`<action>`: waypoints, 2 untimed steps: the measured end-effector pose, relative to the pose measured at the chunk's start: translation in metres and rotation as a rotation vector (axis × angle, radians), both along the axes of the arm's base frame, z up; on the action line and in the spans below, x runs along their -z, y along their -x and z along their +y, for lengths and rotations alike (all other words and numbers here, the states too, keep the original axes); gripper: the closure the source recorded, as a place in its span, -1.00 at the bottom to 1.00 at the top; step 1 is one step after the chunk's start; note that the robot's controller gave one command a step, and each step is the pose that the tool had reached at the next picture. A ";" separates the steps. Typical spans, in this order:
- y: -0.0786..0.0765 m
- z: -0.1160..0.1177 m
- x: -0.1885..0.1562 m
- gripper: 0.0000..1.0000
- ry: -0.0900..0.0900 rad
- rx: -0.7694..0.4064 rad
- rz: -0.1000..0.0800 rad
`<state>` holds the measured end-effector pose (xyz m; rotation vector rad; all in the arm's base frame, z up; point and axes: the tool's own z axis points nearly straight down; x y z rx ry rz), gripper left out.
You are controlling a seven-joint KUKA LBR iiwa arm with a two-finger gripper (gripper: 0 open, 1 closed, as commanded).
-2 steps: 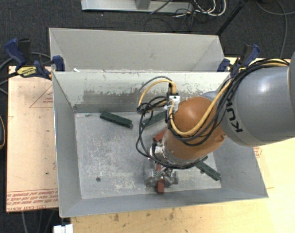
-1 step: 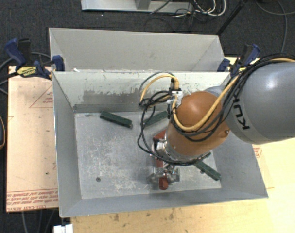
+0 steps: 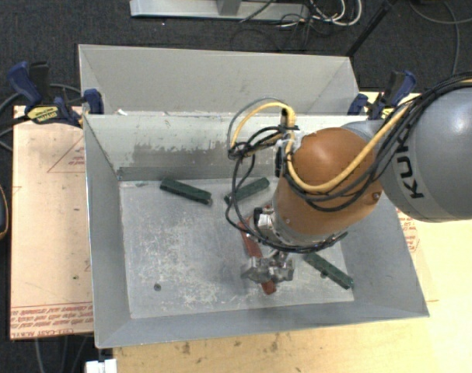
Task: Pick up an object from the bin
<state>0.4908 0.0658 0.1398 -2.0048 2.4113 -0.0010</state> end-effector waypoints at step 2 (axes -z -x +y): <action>-0.002 0.002 -0.055 1.00 0.000 0.007 0.001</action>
Offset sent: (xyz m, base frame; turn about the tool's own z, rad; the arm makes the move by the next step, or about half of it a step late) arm 0.0000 0.0001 0.0326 0.0000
